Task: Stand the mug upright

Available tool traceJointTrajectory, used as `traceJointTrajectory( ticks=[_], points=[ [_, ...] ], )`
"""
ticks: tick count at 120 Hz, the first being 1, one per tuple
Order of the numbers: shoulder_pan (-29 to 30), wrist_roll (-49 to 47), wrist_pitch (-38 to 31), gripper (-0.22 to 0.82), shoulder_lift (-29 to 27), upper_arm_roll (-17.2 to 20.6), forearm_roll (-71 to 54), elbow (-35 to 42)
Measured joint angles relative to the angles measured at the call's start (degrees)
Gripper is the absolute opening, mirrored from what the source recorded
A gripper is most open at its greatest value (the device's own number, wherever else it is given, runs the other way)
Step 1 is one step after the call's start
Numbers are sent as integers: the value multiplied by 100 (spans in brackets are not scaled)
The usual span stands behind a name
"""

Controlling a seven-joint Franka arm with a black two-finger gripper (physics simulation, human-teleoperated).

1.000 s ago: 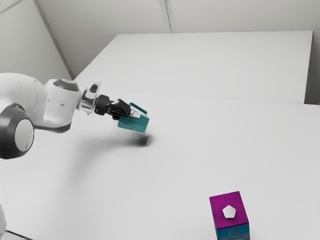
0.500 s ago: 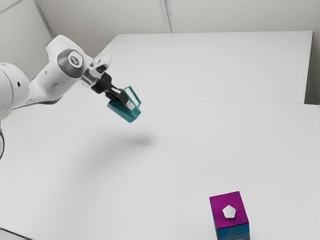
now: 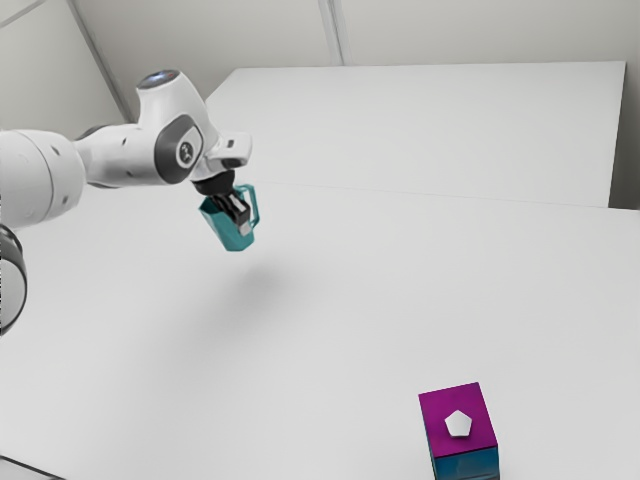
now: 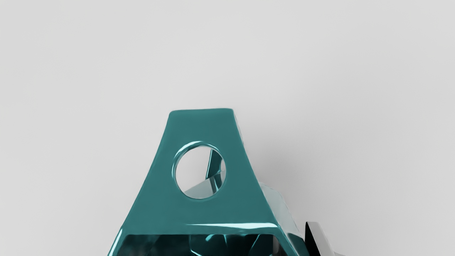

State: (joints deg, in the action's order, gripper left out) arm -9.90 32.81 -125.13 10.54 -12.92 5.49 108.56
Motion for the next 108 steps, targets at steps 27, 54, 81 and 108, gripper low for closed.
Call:
traceJointTrajectory(
  ticks=[27, 54, 81, 108],
  points=[
    [-41, -317, -231, -17, 320, 0, -199, 54],
    [-144, -544, -465, -17, 353, -1, -353, 299],
    [-209, -715, -825, -17, 154, -2, -598, 720],
    [-225, -840, -1108, -17, 239, -2, -664, 847]
  ],
)
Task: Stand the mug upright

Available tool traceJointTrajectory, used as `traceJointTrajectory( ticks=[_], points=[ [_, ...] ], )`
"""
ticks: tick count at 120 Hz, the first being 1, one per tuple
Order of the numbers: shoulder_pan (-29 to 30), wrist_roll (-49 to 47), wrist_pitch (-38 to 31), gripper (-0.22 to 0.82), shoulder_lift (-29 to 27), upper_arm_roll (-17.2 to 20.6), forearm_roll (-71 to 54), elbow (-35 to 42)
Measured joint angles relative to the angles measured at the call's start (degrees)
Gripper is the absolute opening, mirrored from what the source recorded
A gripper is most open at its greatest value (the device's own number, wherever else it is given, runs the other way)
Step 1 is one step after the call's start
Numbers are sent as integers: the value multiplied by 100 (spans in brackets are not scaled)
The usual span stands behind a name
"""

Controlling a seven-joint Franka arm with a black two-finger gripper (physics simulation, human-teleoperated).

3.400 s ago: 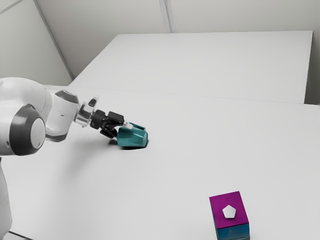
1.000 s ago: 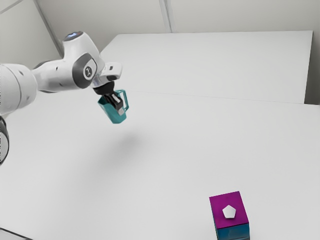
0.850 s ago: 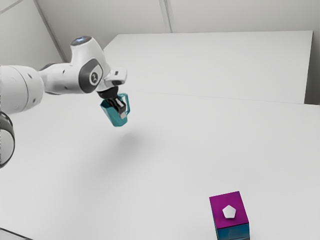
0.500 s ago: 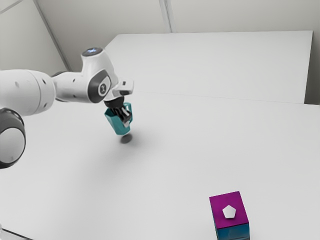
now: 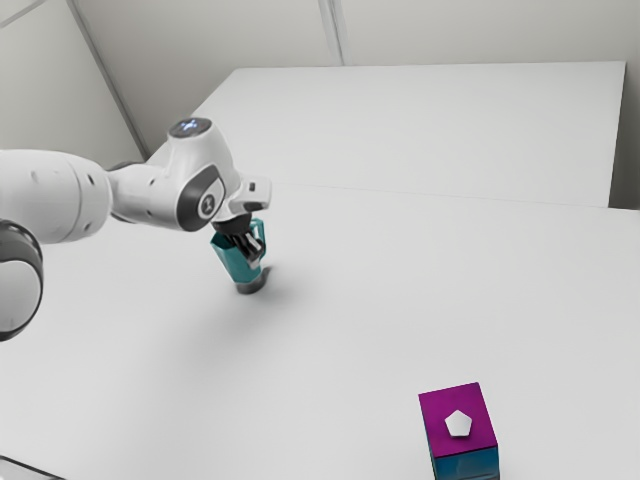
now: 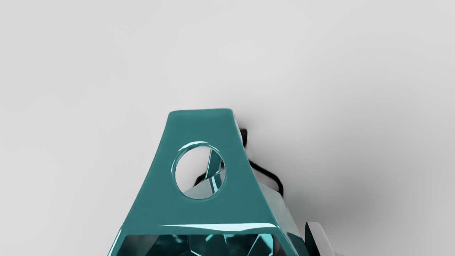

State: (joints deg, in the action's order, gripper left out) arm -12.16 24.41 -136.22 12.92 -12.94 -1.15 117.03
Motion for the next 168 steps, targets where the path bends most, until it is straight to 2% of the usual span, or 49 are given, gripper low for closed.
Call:
traceJointTrajectory(
  ticks=[29, 99, 131, 168],
  points=[
    [0, -97, -156, -17, 83, 3, -12, 85],
    [2, -15, -215, 30, 83, 10, 100, 103],
    [-6, 4, -170, 41, -29, 11, 127, 86],
    [-25, 17, -129, 46, -298, 11, 168, 86]
  ],
)
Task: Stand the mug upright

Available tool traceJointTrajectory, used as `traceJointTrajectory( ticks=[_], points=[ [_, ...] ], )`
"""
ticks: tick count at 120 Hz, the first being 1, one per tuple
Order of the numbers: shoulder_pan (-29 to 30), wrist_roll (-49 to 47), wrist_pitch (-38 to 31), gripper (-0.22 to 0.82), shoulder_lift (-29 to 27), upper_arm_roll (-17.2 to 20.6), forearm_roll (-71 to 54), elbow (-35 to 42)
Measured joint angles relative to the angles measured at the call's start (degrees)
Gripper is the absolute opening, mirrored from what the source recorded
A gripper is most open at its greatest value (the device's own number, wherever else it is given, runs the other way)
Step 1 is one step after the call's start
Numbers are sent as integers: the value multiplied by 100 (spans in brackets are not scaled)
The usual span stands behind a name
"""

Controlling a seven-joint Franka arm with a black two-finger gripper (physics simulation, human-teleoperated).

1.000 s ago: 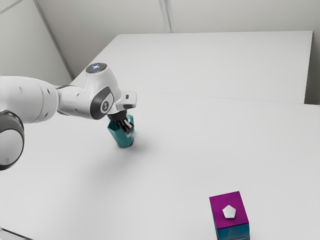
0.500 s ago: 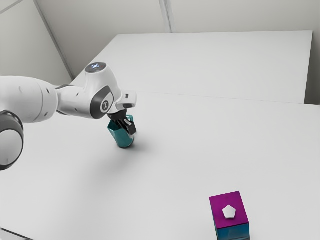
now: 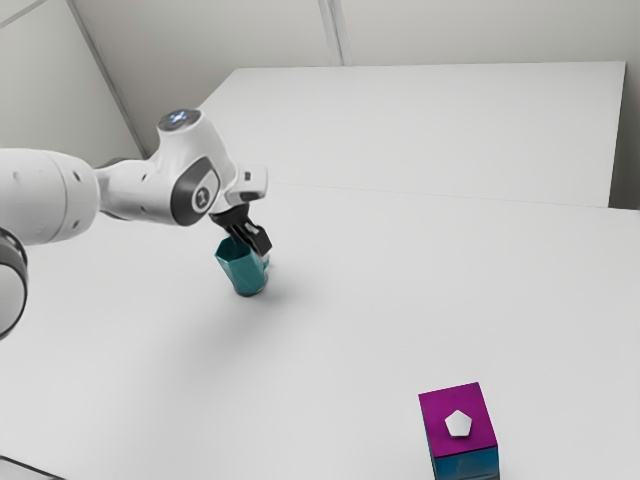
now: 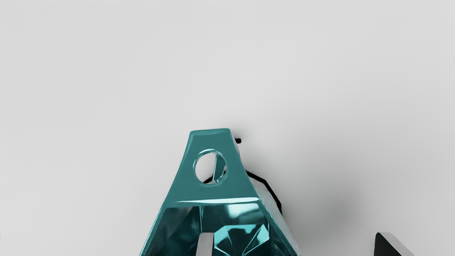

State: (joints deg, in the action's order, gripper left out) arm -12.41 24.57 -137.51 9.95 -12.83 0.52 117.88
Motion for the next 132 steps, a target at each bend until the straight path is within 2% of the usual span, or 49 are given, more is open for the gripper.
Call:
traceJointTrajectory(
  ticks=[47, 78, 91, 104, 120, 132],
  points=[
    [-53, 3, 141, 49, -361, 0, 24, 3],
    [-111, -62, 598, 56, -782, 0, 35, -162],
    [-101, -144, 1128, 58, -819, 0, 56, -668],
    [-84, -239, 1950, 59, -777, 0, 103, -1393],
    [-38, -377, 3127, 60, -446, -47, 76, -2526],
    [40, -489, 3790, 60, -350, -3, 78, -2922]
  ],
)
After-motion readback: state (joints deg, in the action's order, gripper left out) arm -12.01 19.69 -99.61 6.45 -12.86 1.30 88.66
